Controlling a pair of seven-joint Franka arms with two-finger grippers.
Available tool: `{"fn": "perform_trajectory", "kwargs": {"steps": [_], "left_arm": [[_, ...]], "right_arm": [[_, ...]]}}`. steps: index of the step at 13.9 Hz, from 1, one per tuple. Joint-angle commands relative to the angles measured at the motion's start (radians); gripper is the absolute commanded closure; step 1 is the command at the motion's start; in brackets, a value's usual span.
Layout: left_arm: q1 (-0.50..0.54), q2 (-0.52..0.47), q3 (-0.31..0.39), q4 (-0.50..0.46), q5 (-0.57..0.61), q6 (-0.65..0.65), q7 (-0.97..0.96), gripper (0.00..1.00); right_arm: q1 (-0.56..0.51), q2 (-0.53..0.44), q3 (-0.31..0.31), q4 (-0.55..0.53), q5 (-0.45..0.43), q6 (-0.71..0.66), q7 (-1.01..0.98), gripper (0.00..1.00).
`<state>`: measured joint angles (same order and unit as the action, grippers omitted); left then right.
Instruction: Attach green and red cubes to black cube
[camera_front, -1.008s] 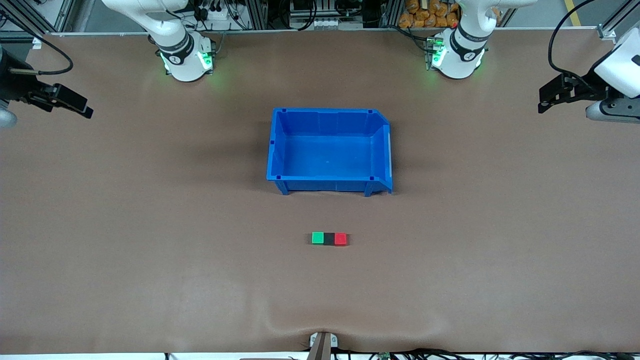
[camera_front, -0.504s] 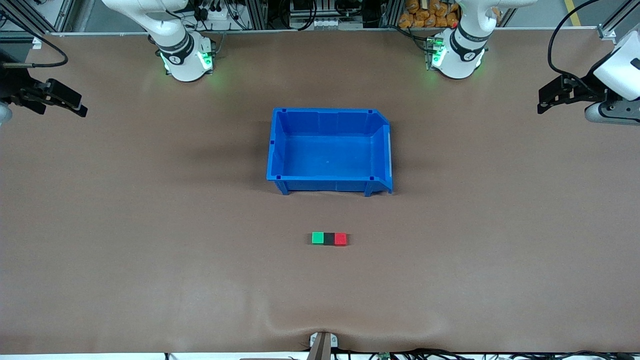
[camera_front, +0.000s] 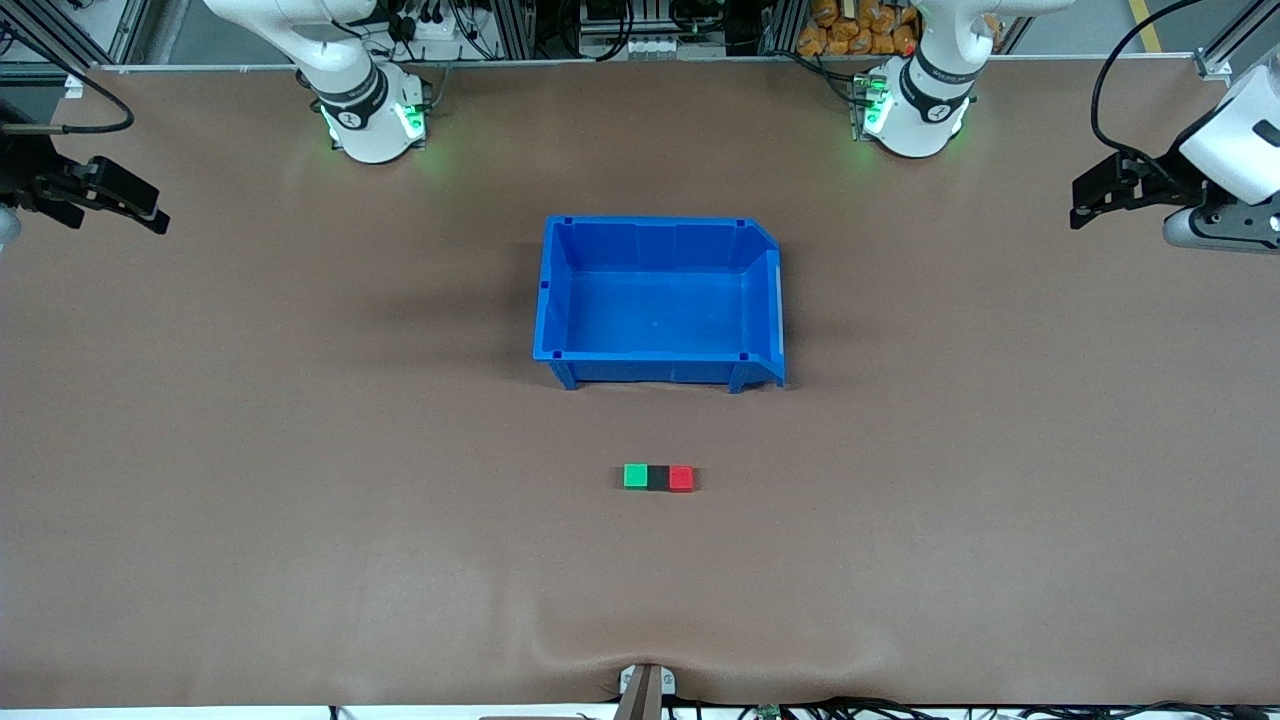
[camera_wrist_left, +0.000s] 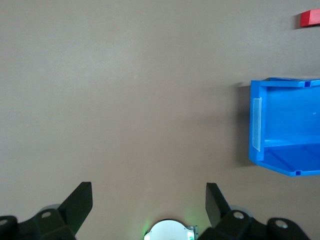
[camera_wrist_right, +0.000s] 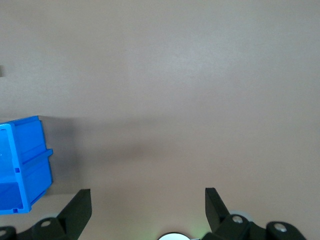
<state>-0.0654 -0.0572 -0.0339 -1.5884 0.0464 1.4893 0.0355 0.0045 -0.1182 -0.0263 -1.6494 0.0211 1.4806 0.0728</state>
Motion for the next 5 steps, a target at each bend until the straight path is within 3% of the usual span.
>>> {"fn": "perform_trajectory", "kwargs": {"steps": [1, 5], "left_arm": [[-0.001, 0.01, -0.003, 0.022, -0.014, -0.018, -0.019, 0.0], [0.006, 0.01, -0.001, 0.028, -0.029, -0.018, -0.02, 0.0]], "right_arm": [[-0.012, -0.009, 0.013, 0.007, -0.018, -0.005, -0.011, 0.0], [-0.011, -0.009, 0.013, 0.007, -0.018, -0.005, -0.008, 0.0]]}}
